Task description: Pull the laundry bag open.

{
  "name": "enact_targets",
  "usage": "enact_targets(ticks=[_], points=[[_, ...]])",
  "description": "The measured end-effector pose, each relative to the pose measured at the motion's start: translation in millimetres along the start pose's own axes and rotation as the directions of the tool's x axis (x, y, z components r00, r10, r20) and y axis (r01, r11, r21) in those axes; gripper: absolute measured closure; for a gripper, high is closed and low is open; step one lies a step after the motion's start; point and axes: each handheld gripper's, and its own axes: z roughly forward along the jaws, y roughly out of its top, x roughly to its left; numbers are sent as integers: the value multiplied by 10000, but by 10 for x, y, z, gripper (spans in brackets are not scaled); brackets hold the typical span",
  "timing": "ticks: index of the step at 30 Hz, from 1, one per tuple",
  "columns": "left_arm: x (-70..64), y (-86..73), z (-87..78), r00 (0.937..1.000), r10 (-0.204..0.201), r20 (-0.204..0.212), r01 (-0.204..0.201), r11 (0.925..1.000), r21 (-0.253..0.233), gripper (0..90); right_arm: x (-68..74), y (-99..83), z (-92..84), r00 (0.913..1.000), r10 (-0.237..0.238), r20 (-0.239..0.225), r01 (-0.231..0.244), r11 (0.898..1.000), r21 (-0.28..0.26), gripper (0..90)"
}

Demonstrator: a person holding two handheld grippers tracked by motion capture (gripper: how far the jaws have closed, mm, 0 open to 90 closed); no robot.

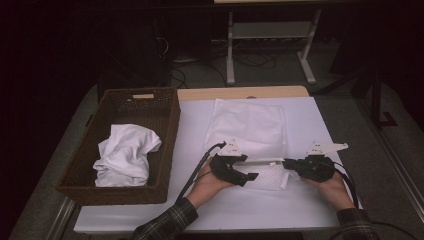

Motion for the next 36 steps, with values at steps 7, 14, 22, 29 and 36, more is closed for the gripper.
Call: enact_targets(ticks=[7,14,22,29,36], points=[[-7,39,83,9998,38,207,-37,10000,-56,336,33,8,-14,10000,-24,-59,24,10000,-72,843],[-48,70,206,9980,243,583,-243,9997,-8,439,68,16,-16,9998,-97,-151,95,9999,-114,843],[-47,87,281,9968,197,778,-200,9998,26,527,76,19,-22,9997,-105,-208,101,9998,-181,843],[-72,103,316,9969,238,750,-243,9997,68,624,95,27,-36,9993,-204,-301,194,9993,-313,843],[-75,122,359,9975,190,677,-201,9997,161,691,107,31,-43,9988,-257,-415,239,9988,-429,843]])
